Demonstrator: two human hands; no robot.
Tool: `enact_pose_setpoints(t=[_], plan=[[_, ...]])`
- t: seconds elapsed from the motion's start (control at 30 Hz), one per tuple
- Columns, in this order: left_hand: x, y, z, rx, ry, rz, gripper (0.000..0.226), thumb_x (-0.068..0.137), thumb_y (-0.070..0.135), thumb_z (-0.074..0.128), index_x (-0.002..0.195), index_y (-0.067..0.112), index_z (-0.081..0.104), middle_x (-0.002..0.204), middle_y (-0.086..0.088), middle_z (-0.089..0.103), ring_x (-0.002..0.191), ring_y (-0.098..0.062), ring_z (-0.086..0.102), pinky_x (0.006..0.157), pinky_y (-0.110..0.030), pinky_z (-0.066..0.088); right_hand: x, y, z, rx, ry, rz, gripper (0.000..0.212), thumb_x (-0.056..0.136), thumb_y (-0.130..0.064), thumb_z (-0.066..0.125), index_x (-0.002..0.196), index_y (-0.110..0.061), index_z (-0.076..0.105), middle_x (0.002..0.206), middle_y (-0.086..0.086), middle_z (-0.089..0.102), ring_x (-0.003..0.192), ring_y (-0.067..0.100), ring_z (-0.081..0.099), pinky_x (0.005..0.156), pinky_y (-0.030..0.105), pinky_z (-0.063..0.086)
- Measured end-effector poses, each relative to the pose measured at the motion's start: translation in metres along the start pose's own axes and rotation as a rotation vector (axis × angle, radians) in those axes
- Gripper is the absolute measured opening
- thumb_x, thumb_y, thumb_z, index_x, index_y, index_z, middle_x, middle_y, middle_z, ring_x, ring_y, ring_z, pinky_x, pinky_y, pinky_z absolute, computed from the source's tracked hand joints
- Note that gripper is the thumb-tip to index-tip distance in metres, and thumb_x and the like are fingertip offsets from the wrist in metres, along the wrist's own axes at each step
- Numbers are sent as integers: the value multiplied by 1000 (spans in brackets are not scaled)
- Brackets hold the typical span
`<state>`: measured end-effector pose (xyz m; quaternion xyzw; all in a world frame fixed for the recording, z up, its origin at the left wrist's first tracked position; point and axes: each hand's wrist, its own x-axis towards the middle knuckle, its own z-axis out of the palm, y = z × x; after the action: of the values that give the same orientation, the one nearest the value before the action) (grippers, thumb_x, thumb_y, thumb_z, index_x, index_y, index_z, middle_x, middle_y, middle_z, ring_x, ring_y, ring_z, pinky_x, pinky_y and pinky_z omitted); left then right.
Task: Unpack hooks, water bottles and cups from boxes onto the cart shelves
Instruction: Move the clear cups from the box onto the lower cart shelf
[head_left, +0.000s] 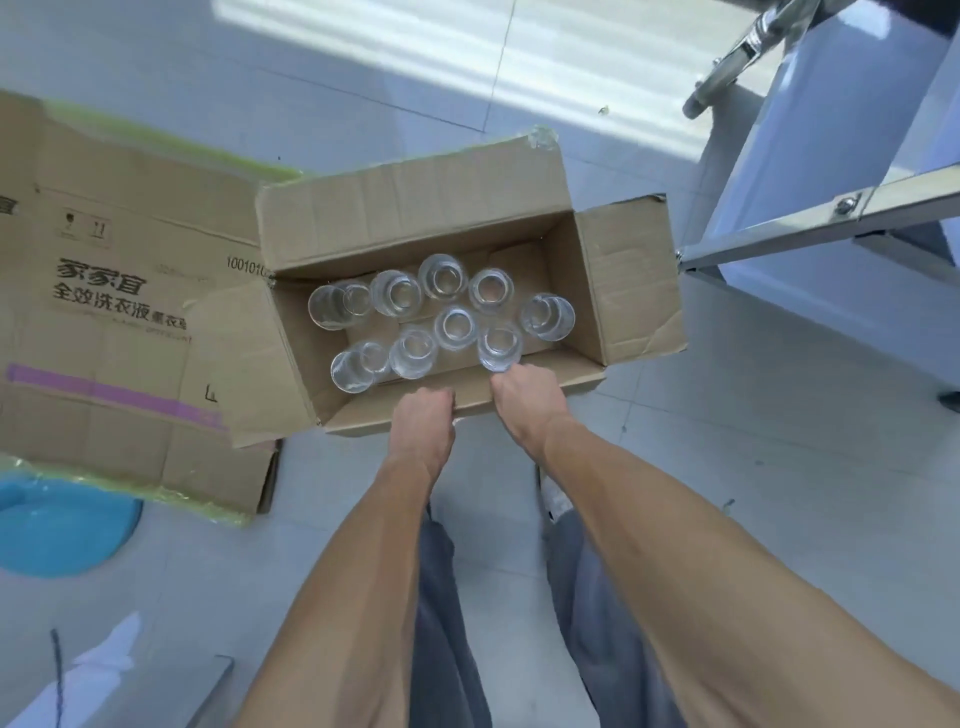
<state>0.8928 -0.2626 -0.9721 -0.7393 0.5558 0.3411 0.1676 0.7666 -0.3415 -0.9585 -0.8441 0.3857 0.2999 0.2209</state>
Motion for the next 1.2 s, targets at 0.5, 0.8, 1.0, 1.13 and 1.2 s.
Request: enact_pose_setpoints(t=[0.5,0.8,1.0,1.13,1.2], plan=[[-68,86,77,-207,85,-190,19,88,3,52,74,15,48,84,-13,67,81,-35,63,65,-36,39,-74,45,36,-198,-50,-167,22,88,3,52,93,-16,62,100,6,69,94,28,67,64,30,38],[-107,105,106,-183,19,-226,15,85,-2,49,86,9,59,93,-16,66,91,-36,63,72,-40,46,-122,46,84,-177,-90,-164,18,89,-7,58,104,-14,64,106,6,69,99,28,67,75,31,48],[-101,109,121,-372,93,-272,25,64,23,55,86,22,65,78,1,62,75,-23,54,67,-26,37,-116,69,105,74,-12,-152,20,89,-18,52,102,-10,64,103,12,65,99,33,61,77,34,48],[-75,111,120,-438,175,-369,29,75,43,49,75,17,62,74,-5,64,63,-22,50,61,-29,36,-100,90,118,90,194,-77,29,90,-10,56,118,-10,51,122,13,48,117,30,43,90,36,45],[-61,120,118,-451,128,-430,44,79,58,50,66,16,55,73,-6,62,57,-19,46,56,-29,33,-90,97,117,49,246,4,46,85,-12,64,127,-9,43,134,18,39,125,33,37,98,37,44]])
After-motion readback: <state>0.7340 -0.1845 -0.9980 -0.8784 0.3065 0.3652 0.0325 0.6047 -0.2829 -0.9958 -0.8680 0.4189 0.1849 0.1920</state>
